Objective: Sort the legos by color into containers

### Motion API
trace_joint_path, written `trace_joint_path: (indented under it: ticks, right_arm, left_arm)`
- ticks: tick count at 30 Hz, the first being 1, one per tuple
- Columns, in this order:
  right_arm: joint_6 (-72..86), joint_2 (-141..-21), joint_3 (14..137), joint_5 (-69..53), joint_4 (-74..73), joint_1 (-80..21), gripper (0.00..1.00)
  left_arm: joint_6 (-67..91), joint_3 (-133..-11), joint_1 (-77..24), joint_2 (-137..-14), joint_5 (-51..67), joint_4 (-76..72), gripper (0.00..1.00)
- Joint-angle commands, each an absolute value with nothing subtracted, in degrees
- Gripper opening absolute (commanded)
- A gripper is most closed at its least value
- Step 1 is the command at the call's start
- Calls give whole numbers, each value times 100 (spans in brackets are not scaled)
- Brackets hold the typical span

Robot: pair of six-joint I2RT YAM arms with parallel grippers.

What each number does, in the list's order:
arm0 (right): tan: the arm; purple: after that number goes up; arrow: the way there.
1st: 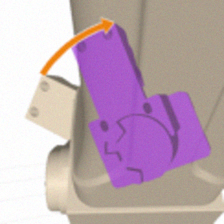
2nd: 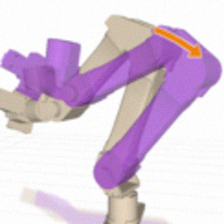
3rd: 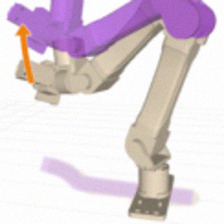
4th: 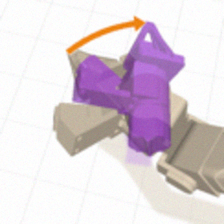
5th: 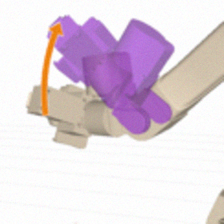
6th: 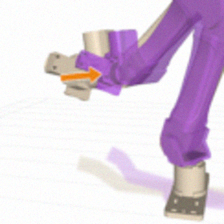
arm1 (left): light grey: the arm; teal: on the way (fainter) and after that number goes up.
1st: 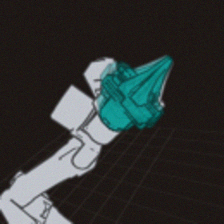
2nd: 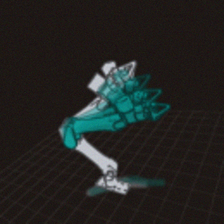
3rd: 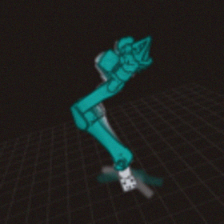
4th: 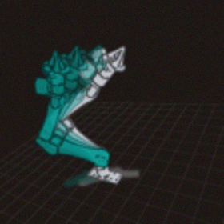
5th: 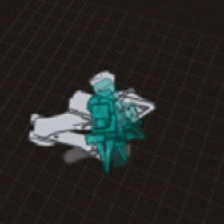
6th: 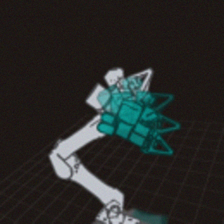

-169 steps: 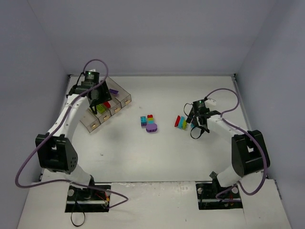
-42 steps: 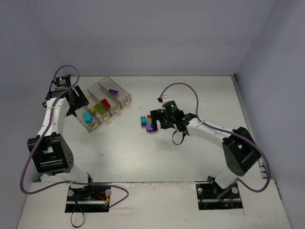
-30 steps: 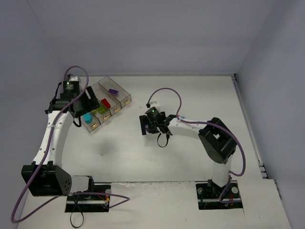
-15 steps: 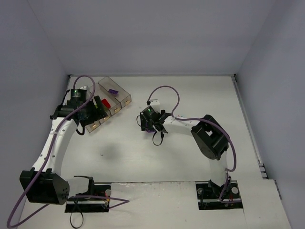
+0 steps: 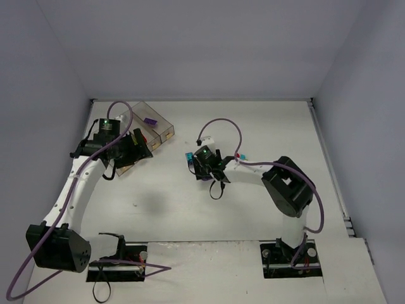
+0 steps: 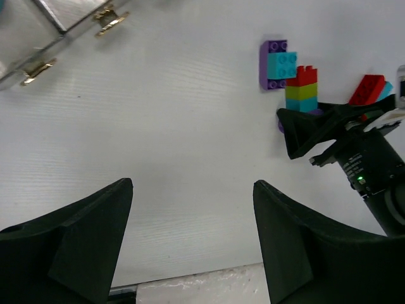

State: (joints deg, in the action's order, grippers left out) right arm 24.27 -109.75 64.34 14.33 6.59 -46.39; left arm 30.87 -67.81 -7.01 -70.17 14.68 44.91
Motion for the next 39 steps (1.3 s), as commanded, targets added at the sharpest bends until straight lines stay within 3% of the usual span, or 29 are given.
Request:
trace_joint_path:
  ticks: [1,5,12,25,33,39]
  right_arm:
    - [1584,-10109,5855,1161,1061,-4746,0]
    - [427,-8742,4803,198,2079,-4755,0]
    - [-298,-7534,4456,-737,2092,-4764,0]
    - [-536,-6645,4500,-1213,1749,-4781,0]
    - [-545,-6460,4439,-1125,1775,-4764,0]
    - [-536,-6434,4456,-1151,1828,-4764,0]
  left_arm:
    - [3278,-7014,-905,-6926,2143,4097,70]
    - [3672,-7014,-1360,-7074,2809,3536,70]
    - [3981,-7198,-2047,-7409,3304,2989,70]
    - [4482,-7470,-2786,-7936,3489,2206,69]
    - [4500,-7453,-2918,-8033,3638,2145,52]
    - [4491,-7409,-2979,-8033,3674,2118,45]
